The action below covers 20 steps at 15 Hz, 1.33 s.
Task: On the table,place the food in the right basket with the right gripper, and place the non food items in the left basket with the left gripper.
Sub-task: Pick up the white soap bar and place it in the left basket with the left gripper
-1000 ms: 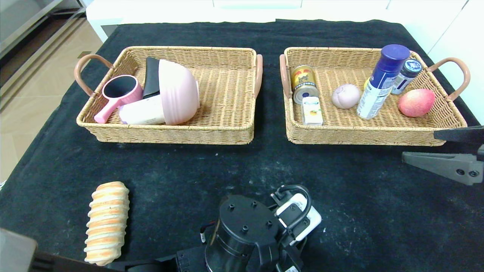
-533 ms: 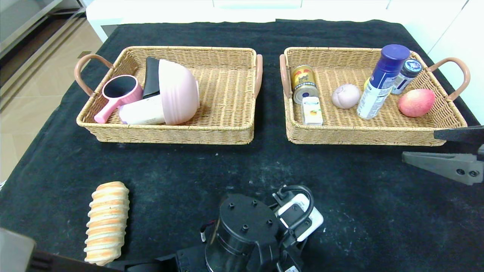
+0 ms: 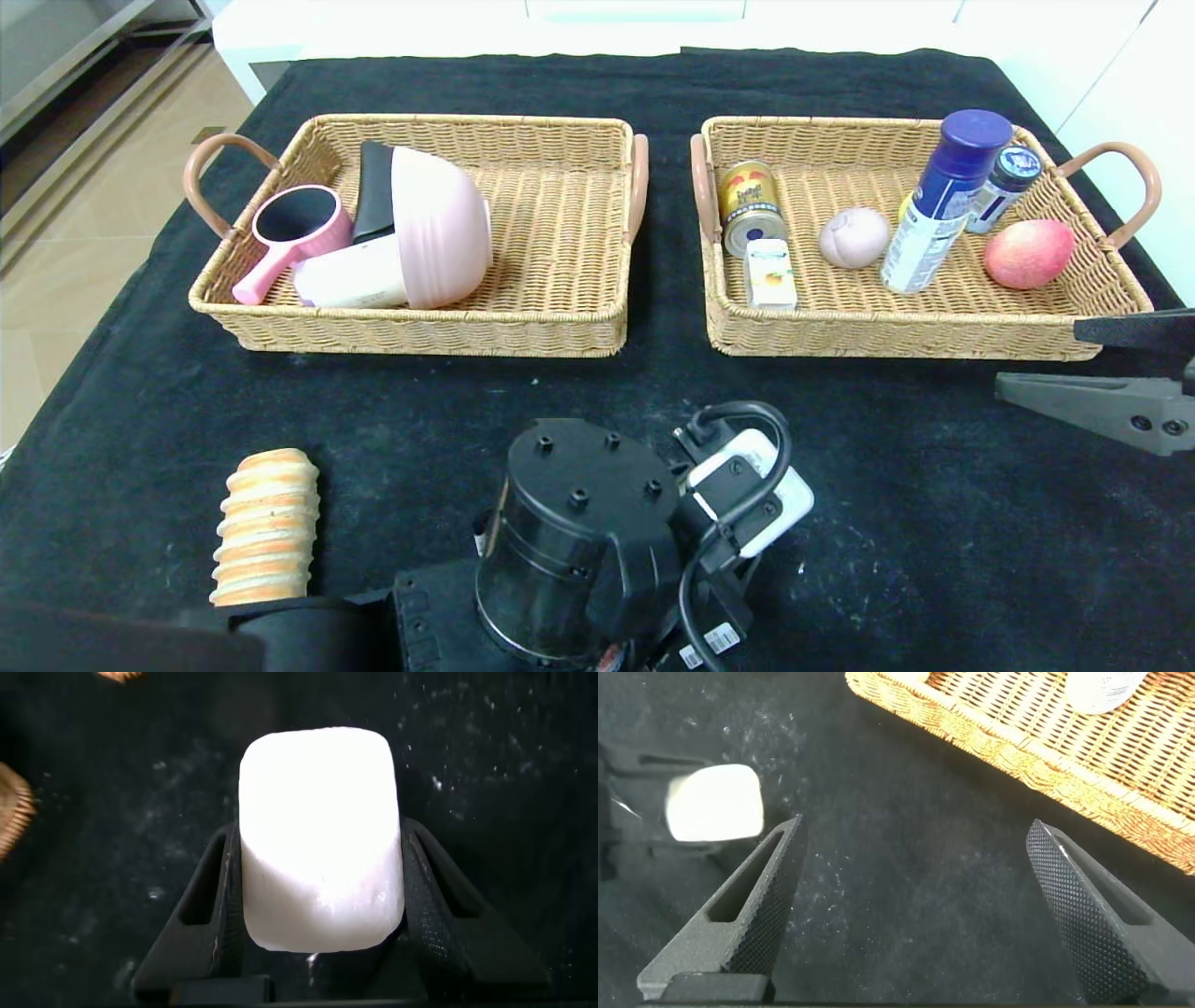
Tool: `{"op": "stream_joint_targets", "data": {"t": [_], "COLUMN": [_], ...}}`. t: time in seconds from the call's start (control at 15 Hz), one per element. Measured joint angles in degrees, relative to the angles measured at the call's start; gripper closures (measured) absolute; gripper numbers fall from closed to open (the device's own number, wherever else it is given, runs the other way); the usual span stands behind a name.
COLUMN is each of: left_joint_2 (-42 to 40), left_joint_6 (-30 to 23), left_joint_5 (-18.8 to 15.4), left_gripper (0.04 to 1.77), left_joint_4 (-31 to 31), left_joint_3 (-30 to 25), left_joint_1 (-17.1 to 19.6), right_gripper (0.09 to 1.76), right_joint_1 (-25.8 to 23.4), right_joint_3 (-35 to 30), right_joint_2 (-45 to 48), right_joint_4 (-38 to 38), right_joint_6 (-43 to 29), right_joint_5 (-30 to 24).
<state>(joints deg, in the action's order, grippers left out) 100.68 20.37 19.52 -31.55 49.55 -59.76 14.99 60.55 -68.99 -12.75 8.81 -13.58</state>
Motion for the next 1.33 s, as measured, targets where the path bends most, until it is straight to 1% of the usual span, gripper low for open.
{"op": "stream_joint_targets", "data": {"t": [0.33,0.6,0.73,1.0,1.2,1.33], "left_joint_2": [-4.73,-7.08,-7.57,-8.09,-8.07,-7.8], "left_joint_6": [0.0,0.0,-0.01,-0.01,-0.09,-0.15], "left_joint_5": [-0.04,-0.04,-0.1,-1.33,-3.54,-5.38], "left_gripper": [0.8,0.8,0.8,0.8,0.8,0.8], "left_joint_4": [7.9,9.28,9.12,9.06,9.29,9.53], "left_joint_3": [5.62,7.19,7.39,8.35,10.36,12.3], "left_joint_1": [0.15,0.69,1.82,6.79,11.69,15.71], "right_gripper": [0.14,0.14,0.14,0.14,0.14,0.14], "right_joint_1": [-0.04,-0.01,0.0,0.0,0.02,0.02], "right_joint_3": [0.02,0.02,0.0,-0.09,-0.09,-0.09], "right_joint_2": [0.09,0.09,0.09,0.05,0.0,0.0], "right_joint_4": [0.0,0.0,-0.01,0.0,0.0,0.0], "right_joint_6": [-0.02,-0.02,0.0,0.02,0.0,0.0], "right_joint_5": [0.07,0.02,0.05,0.05,0.05,0.05]}}
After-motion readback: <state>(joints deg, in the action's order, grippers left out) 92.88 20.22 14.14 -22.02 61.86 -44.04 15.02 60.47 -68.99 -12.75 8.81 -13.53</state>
